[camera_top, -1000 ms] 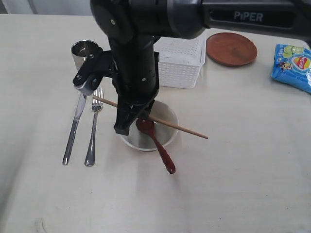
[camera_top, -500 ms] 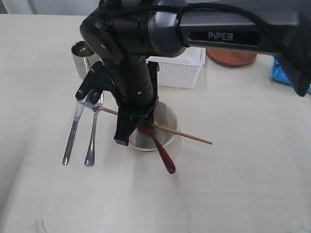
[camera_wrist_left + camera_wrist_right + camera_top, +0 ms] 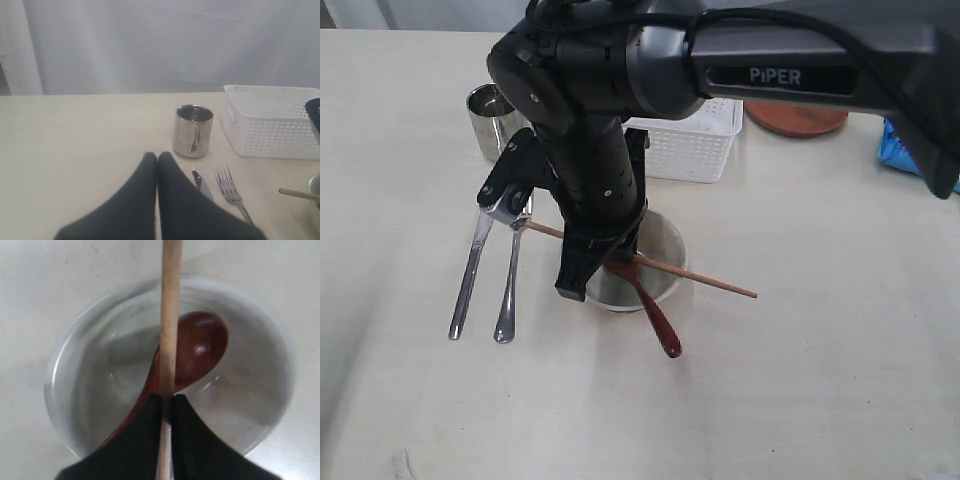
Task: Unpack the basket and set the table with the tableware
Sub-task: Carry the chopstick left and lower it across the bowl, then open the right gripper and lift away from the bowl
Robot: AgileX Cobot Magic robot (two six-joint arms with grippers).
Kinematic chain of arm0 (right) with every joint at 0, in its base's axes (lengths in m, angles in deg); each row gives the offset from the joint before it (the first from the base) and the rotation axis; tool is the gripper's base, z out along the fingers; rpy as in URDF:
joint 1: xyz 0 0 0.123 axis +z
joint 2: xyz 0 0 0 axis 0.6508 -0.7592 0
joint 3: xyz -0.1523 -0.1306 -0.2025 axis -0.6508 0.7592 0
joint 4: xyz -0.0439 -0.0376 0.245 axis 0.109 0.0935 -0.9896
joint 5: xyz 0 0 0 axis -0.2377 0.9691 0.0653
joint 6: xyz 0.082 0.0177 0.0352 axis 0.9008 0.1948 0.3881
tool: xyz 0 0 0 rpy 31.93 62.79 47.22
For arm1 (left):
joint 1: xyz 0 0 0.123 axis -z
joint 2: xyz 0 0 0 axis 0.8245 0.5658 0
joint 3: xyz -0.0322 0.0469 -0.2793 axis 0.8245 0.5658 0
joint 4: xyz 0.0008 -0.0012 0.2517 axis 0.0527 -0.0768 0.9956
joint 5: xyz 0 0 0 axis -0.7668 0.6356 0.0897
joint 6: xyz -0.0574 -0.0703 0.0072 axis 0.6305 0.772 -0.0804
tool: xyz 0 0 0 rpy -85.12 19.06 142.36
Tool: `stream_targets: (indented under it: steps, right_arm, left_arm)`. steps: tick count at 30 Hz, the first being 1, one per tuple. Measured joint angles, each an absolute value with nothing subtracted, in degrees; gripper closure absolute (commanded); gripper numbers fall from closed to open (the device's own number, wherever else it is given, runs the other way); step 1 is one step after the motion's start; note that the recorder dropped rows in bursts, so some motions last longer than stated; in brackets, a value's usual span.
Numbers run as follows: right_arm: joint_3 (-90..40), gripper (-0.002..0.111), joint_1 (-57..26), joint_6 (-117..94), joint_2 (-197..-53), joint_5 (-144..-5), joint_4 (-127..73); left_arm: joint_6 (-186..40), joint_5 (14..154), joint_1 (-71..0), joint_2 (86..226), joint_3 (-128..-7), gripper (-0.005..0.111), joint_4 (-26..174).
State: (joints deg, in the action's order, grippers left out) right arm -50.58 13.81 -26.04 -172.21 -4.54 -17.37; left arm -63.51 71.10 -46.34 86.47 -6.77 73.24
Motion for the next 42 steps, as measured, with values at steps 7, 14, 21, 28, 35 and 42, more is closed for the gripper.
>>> stream_targets:
  steps: [7, 14, 21, 28, 35, 42]
  right_arm:
    - [-50.58, 0.108, 13.81, -26.04, -172.21, -4.54, -18.41]
    - [-50.58, 0.108, 13.81, -26.04, -172.21, -4.54, -18.55]
    - [-50.58, 0.095, 13.81, -26.04, -172.21, -4.54, -18.55]
    - [-50.58, 0.071, 13.81, -25.59, -172.21, -4.54, -18.4]
    - [-50.58, 0.071, 13.81, -24.17, -170.91, -4.54, -16.8]
    - [-53.86, 0.08, 13.81, -21.83, -163.78, -4.69, -14.22]
  left_arm:
    - [-63.51, 71.1, -46.34, 86.47, -6.77, 0.107, 73.24]
    - [-63.51, 71.1, -46.34, 86.47, -6.77, 0.107, 73.24]
    - [-63.51, 71.1, -46.34, 86.47, -6.77, 0.107, 73.24]
    - [-63.51, 71.1, -46.34, 86.47, -6.77, 0.107, 73.24]
    - [-63.51, 71.1, -46.34, 86.47, -6.77, 0.107, 73.24]
    - [-63.51, 71.1, -46.34, 86.47, -6.77, 0.107, 73.24]
